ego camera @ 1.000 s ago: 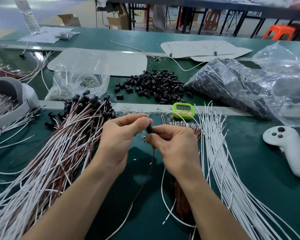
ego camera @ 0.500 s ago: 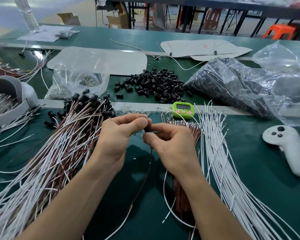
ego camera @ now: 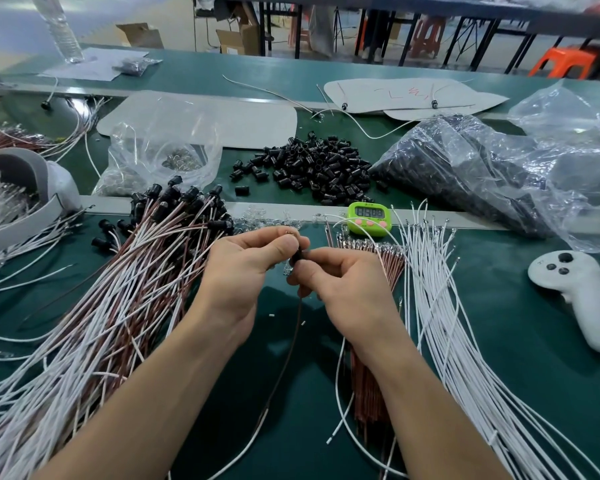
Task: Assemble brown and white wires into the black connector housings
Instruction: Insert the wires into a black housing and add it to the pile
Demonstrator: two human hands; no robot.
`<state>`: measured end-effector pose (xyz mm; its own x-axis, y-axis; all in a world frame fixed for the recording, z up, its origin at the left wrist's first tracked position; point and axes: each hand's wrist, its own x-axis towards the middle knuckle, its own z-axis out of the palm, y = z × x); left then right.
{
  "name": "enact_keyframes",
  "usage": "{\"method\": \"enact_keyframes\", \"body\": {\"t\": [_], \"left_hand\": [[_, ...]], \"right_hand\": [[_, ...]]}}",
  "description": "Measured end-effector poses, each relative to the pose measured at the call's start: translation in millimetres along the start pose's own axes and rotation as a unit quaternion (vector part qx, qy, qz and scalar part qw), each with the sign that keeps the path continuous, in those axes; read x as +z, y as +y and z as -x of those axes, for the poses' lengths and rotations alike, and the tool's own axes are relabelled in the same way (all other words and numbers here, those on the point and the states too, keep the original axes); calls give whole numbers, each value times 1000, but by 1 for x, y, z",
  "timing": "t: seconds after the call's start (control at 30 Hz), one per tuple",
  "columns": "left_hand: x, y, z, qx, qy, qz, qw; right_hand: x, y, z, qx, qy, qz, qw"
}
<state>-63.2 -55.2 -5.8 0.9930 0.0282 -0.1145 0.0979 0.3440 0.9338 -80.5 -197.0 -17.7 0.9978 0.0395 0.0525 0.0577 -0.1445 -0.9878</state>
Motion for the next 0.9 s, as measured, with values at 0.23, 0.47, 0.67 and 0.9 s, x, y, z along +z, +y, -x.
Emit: {"method": "enact_keyframes", "body": {"t": [0.23,0.47,0.67,0.9], "left_hand": [[-1,1,-1,1,39,-50,998],[-7,4,-6,15,81,-76,994],[-11,-1,-10,41,79,-133,987],[-7,-8,-8,93,27,-241,966]], "right_hand": [[-21,-4,-13,-2,147,178,973],[-5,-26,-34,18,-56,457,888],[5,-22,-41,8,-51,496,867],[-21,-15,-33,33,107,92,989]]}}
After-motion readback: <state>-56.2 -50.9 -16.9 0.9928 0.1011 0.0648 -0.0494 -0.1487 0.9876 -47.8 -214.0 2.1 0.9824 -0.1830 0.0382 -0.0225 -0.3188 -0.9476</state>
